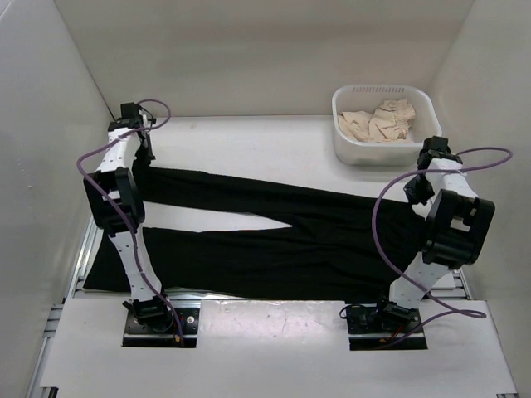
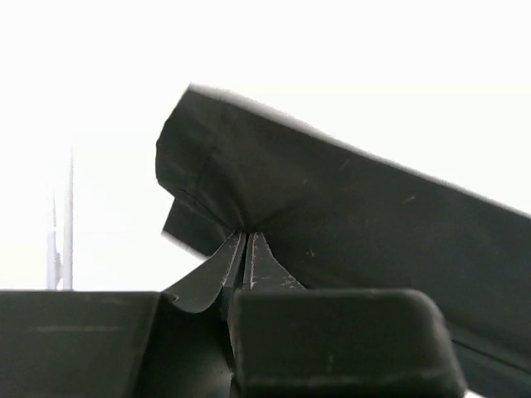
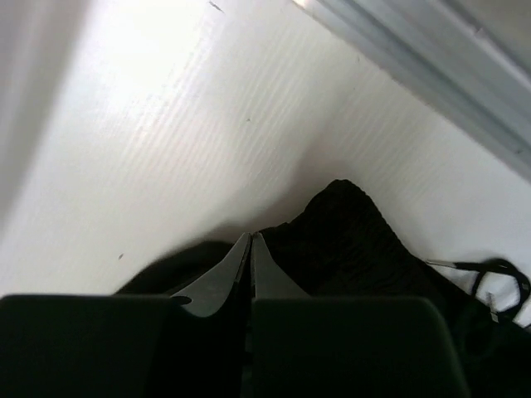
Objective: Fold and stack the trousers
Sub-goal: Fold the trousers
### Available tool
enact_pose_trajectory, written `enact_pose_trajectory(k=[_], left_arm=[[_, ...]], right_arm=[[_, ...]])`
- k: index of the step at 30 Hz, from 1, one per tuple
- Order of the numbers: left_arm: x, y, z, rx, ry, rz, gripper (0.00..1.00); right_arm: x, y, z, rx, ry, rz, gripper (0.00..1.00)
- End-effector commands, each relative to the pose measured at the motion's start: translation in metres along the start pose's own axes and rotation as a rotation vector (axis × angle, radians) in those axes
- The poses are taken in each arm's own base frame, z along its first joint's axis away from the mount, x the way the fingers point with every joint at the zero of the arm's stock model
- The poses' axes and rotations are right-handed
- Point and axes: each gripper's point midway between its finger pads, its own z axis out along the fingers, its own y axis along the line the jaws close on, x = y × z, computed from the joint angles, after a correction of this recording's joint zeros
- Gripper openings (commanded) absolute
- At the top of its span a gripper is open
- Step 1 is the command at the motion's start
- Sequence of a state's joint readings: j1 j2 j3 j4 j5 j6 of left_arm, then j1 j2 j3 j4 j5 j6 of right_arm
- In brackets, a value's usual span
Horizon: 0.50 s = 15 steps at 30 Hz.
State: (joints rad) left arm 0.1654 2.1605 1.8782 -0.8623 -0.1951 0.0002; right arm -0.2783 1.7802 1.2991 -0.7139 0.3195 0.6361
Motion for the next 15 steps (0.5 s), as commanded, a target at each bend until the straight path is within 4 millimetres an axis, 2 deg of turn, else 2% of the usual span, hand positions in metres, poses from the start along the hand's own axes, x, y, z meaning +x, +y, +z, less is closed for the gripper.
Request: enact_pose_trajectory(k=[1,2,4,5,8,10,11,12,13,14,15], left_arm=[[-0.051,0.017,-0.073,-0.012,-0.21,-0.043,0.14],[-0.062,0.027,-0.084,-0.035,-0.247,-0.062,0.14],[-0.071,0.034,-0.092,-0.061,-0.275,-0.072,0.14],[-0.075,0.044,-0.099,-0.083,-0.293,-0.089,0.14],[-0.078,0.063,-0.117,-0.129,-0.326,-0.118,0.14],[-0.062,0.069,-0.116,-0.143,-0.296,-0.12,0.14],[-0.057,0.075,-0.127,-0.149,-0.306,-0.13,0.14],[-0.047,0.08,-0.127,-0.156,-0.29,-0.137,0.14],[-0.02,0.075,-0.112,-0.143,-0.221,-0.119,0.14],[-0.007,0.079,-0.119,-0.14,-0.212,-0.128,0.14],[0.012,0.08,-0.113,-0.133,-0.173,-0.129,0.14]], right_arm=[[-0.028,-0.006,-0.036,-0.022,-0.14,-0.039,0.0],[-0.037,-0.006,-0.048,-0.035,-0.18,-0.035,0.0],[-0.047,-0.003,-0.061,-0.057,-0.214,-0.032,0.0],[-0.053,0.0,-0.072,-0.082,-0.231,-0.038,0.0],[-0.054,0.005,-0.087,-0.133,-0.233,-0.036,0.0],[-0.049,0.008,-0.099,-0.189,-0.228,-0.036,0.0],[-0.044,0.005,-0.101,-0.186,-0.225,-0.037,0.0],[-0.041,0.002,-0.103,-0.187,-0.226,-0.037,0.0],[-0.033,-0.005,-0.106,-0.189,-0.228,-0.036,0.0],[-0.029,-0.009,-0.107,-0.189,-0.226,-0.027,0.0],[-0.021,-0.01,-0.107,-0.204,-0.213,-0.031,0.0]])
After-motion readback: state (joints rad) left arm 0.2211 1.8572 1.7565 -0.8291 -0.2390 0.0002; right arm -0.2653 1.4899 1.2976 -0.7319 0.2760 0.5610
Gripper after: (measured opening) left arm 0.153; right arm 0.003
